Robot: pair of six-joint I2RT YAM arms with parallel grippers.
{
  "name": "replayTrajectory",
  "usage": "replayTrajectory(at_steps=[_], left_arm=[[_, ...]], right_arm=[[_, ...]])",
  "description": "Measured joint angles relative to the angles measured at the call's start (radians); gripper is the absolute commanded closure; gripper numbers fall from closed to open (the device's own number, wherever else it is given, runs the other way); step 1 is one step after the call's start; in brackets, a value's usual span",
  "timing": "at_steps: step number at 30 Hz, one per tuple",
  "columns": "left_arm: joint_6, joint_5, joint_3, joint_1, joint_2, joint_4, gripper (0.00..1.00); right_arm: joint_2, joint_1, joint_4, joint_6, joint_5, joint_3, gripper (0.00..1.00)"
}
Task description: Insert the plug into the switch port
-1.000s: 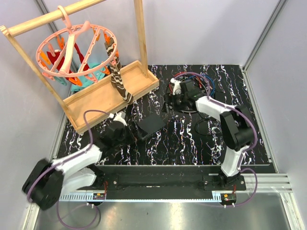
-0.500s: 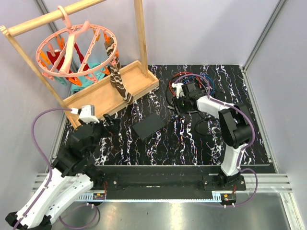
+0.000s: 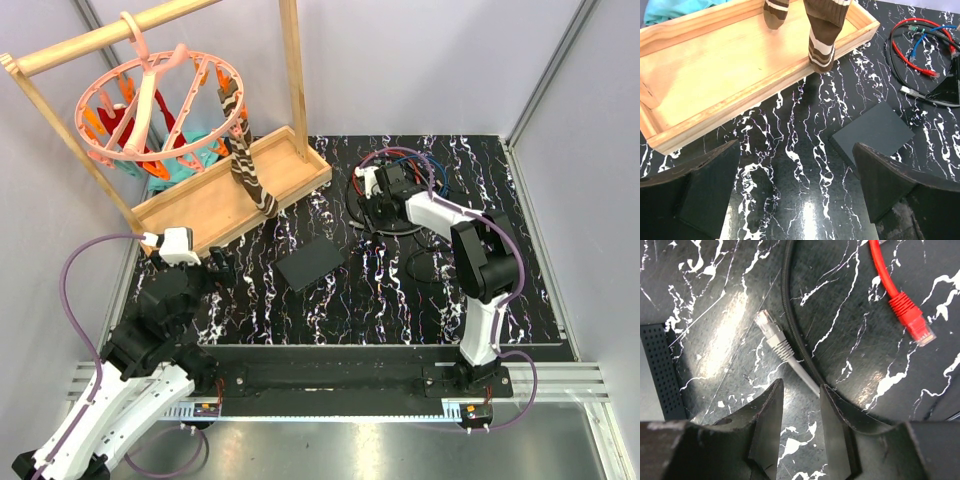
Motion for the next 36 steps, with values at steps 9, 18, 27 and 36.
replayTrajectory(at_steps=[9,18,27,36], left_arm=[[0.035,-0.001,-0.016,0.000,-0.003,0.012,0.01],[0.052,0.000,-0.032,0.000,-0.008,0.021,0.01],[0.055,0.001,-0.032,0.000,-0.008,0.032,0.01],[0.055,0.002,-0.032,0.000,-0.008,0.039,0.01]], right_arm=[[0.101,0.001,-0.069,-0.013,0.006,0.097,0.57],[0.108,0.037,-0.097,-0.013,0.008,0.106,0.68],[0.077,0.063,-0.108,-0.008,0.059,0.079,0.88],[-0.077,0.022,-0.187,-0.038,0.156,0.081,0.89]])
